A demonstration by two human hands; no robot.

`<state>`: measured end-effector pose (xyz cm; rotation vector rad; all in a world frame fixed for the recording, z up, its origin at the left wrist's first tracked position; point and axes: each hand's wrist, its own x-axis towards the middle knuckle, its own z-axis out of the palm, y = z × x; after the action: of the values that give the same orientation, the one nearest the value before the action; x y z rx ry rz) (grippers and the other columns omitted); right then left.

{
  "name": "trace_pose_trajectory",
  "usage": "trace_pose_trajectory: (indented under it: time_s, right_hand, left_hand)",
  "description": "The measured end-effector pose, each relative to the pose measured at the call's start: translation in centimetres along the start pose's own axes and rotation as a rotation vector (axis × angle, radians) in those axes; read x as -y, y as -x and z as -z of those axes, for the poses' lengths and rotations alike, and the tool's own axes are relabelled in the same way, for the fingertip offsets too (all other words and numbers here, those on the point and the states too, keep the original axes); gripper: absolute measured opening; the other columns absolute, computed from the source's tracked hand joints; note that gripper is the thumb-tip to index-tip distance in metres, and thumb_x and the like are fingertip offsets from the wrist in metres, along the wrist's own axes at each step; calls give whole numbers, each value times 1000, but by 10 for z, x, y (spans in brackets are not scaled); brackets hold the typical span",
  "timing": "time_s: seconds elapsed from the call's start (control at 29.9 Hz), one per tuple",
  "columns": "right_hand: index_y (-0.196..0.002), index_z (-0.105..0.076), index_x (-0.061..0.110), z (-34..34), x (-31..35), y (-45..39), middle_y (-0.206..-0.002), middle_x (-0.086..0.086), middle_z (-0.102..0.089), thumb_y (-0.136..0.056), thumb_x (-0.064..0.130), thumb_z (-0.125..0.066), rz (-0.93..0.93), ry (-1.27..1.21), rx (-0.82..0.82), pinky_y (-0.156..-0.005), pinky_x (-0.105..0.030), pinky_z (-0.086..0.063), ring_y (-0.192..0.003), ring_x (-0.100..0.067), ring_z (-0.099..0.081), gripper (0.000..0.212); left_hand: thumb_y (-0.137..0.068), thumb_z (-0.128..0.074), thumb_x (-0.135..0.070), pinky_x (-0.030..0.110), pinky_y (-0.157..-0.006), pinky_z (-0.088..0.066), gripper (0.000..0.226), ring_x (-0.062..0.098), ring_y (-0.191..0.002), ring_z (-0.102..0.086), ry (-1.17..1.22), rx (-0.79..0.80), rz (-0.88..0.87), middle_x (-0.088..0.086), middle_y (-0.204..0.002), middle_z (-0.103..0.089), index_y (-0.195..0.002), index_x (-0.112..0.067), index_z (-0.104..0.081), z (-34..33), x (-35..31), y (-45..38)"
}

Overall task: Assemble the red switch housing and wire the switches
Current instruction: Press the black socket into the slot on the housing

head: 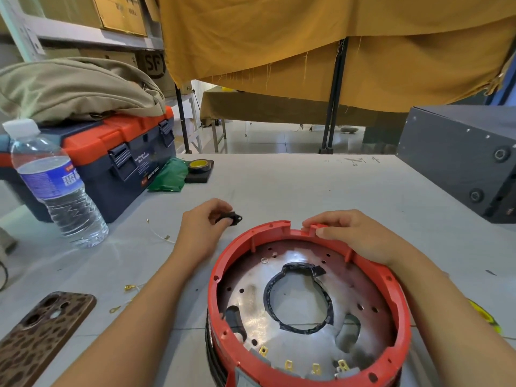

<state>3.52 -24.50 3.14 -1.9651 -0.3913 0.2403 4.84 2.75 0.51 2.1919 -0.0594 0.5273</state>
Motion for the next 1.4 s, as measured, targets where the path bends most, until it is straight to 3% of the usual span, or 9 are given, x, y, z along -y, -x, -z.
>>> trace_pose_trajectory:
  time_s: [0.13, 0.3, 0.5, 0.67, 0.77, 0.9, 1.1, 1.24, 1.4]
  right_hand:
    - [-100, -72, 29, 0, 1, 2, -97, 13, -73, -89, 17, -62, 27, 116, -55, -92, -23, -46, -94, -3, -66, 19]
    - [-103, -69, 29, -3, 11, 7, -103, 16, -69, -86, 22, -66, 102, 231, -134, -86, -12, -44, -94, 8, -61, 19]
    - [-107, -68, 27, -2, 30, 16, -102, 12, -71, -87, 17, -66, 231, 51, -124, -88, -16, -48, -98, -1, -64, 23]
    - [-103, -68, 31, -5, 31, 22, -99, 8, -72, -82, 19, -68, 254, -68, -123, -91, -23, -50, -98, -7, -65, 24]
    - [-107, -66, 29, -7, 30, 24, -100, 8, -71, -84, 10, -67, 264, -69, -129, -87, -22, -50, -93, -9, -66, 30]
    - [-109, -65, 28, -8, 34, 29, -108, 8, -68, -79, 10, -67, 294, -68, -84, -84, -22, -51, -94, -14, -65, 35]
    - [-104, -67, 18, -14, 31, 27, -84, 4, -70, -81, 2, -70, 245, -30, -127, -80, -20, -53, -79, -11, -66, 29]
    - [-109, -64, 20, -12, 31, 28, -82, -10, -69, -82, 2, -68, 218, -77, -81, -81, -29, -55, -77, -21, -69, 33]
    - [-102, -66, 11, -14, 30, 26, -85, -16, -68, -80, 3, -71, 181, -71, -67, -82, -33, -54, -75, -19, -67, 24]
  left_hand:
    - [-80, -71, -2, 2, -81, -42, 32, -9, -84, -59, 225, 78, -74, -7, -101, -66, -105, -20, -64, 6, -24, 3]
    - [-75, -74, 0, 11, -86, -45, 29, 8, -97, -63, 326, 235, -233, -1, -111, -62, -98, -17, -70, 2, -56, 12]
    - [-76, -69, 1, 24, -94, -48, 26, 14, -101, -63, 388, 442, -368, 3, -105, -63, -95, -17, -67, -4, -80, 13]
    - [-75, -69, -3, 33, -95, -49, 23, 18, -100, -64, 477, 465, -312, 10, -105, -62, -96, -10, -66, -10, -82, 16]
    - [-77, -70, 4, 31, -91, -51, 24, 18, -98, -66, 466, 470, -287, 11, -104, -62, -95, -12, -67, -11, -78, 18]
    - [-81, -71, -6, 26, -81, -54, 19, 21, -88, -69, 492, 506, -178, 7, -95, -72, -94, -20, -72, -10, -74, 22]
    - [-83, -64, -13, 21, -64, -54, 6, 19, -67, -68, 661, 531, -49, 12, -77, -72, -87, -11, -67, -10, -76, 22]
    - [-90, -57, -12, 20, -61, -54, 11, 19, -64, -68, 626, 528, -48, 14, -74, -72, -88, -7, -67, -12, -75, 21]
    - [-92, -56, -17, 20, -61, -53, 16, 19, -61, -67, 558, 520, -24, 11, -65, -70, -85, -11, -69, -14, -72, 21]
